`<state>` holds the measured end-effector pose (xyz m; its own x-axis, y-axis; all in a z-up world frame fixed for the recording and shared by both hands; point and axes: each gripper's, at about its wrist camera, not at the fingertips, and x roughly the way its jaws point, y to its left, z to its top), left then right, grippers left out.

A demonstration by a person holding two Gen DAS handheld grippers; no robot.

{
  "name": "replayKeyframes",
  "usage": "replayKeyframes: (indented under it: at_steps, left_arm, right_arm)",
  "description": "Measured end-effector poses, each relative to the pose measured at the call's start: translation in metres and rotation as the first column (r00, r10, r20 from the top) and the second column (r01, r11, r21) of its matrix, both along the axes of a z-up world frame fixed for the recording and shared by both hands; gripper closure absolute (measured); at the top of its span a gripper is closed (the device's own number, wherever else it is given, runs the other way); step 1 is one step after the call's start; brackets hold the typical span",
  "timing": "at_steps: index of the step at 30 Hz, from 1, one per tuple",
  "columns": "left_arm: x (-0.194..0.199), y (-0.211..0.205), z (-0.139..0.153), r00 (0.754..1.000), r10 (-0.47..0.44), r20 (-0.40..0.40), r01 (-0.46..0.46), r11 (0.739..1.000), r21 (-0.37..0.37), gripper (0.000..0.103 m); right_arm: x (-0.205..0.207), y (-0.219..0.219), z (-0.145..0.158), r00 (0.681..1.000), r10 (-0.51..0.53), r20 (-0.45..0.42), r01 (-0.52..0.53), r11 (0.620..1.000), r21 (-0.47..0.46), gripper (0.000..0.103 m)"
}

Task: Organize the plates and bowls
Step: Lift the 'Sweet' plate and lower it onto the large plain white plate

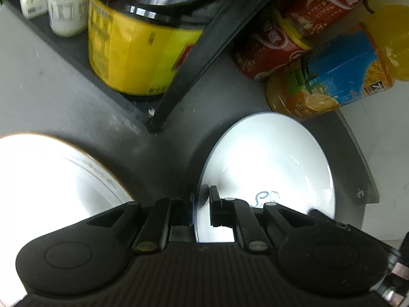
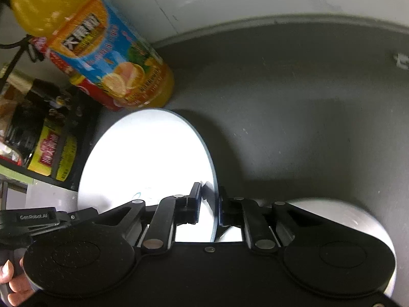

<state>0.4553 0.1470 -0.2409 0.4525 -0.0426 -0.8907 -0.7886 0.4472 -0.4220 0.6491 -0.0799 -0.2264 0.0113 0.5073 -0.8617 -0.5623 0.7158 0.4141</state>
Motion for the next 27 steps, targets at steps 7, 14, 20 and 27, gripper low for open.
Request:
replayKeyframes:
  at_steps: [7,14,20,27]
  left_arm:
    - [-0.002,0.003,0.0,1.0,-0.001,0.021,0.002,1.0,-0.029,0.096]
    - [-0.009,0.009,0.017,0.998,-0.018,0.066,0.019,1.0,-0.02,0.097]
    - [-0.02,0.017,0.033,0.995,-0.032,0.095,0.033,0.999,-0.005,0.097]
    - [-0.047,0.028,0.05,0.99,-0.046,0.132,0.045,0.999,0.009,0.097]
  right_arm:
    - [-0.004,0.003,0.01,0.999,0.012,0.034,-0.012,1.0,-0.003,0.091]
    - [-0.008,-0.005,0.023,0.999,-0.015,0.031,0.014,0.999,0.035,0.093]
    - [-0.022,-0.007,0.03,0.999,-0.028,0.023,0.026,0.998,0.06,0.095]
    - [-0.049,-0.004,0.042,0.999,-0.045,0.025,0.043,0.996,0.082,0.095]
